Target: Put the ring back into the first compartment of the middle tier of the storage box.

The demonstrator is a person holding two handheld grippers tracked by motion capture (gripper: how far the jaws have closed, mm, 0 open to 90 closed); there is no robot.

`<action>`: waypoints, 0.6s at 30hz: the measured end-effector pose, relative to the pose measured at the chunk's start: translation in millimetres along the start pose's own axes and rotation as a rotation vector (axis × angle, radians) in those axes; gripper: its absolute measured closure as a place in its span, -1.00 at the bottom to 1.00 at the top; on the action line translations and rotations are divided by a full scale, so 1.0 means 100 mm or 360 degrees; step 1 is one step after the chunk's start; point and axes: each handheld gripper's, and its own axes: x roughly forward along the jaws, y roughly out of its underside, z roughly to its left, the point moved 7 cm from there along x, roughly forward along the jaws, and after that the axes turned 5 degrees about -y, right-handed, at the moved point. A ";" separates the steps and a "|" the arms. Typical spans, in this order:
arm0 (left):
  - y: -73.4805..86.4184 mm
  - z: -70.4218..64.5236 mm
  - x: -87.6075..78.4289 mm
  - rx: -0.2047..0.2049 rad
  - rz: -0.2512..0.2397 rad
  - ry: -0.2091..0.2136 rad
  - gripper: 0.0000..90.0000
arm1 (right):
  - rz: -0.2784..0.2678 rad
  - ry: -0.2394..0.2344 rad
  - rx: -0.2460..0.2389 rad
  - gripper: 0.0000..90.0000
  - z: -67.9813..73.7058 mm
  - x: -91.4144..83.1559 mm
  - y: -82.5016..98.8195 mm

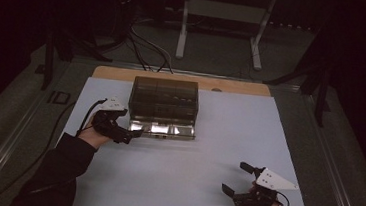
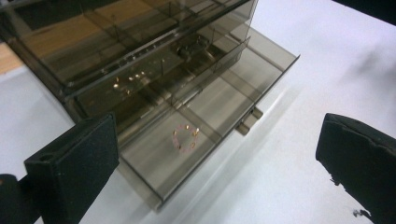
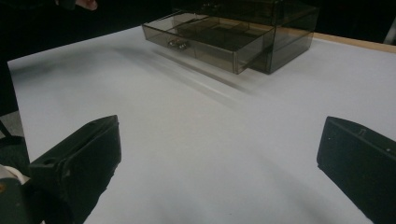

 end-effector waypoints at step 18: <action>0.35 -0.07 -0.20 -0.0073 -0.0102 0.0034 -0.98 | 0.0011 0.0003 0.0000 -1.00 0.01 0.00 0.01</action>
